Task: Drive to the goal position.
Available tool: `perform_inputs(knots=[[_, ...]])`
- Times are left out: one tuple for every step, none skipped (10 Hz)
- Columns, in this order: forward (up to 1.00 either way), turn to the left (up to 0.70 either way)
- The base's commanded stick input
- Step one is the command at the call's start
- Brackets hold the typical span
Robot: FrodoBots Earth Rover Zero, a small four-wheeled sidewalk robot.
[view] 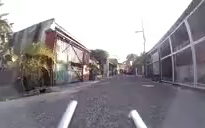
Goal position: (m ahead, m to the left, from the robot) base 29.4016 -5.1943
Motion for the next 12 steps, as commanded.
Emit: perform_inputs(knots=[[0.70,-0.35],[0.70,-0.35],[0.70,-0.35],[0.70,-0.35],[0.70,-0.35],[0.70,-0.35],[0.70,-0.35],[0.70,-0.35],[0.70,-0.35],[0.70,-0.19],[0.70,-0.04],[0.70,0.00]])
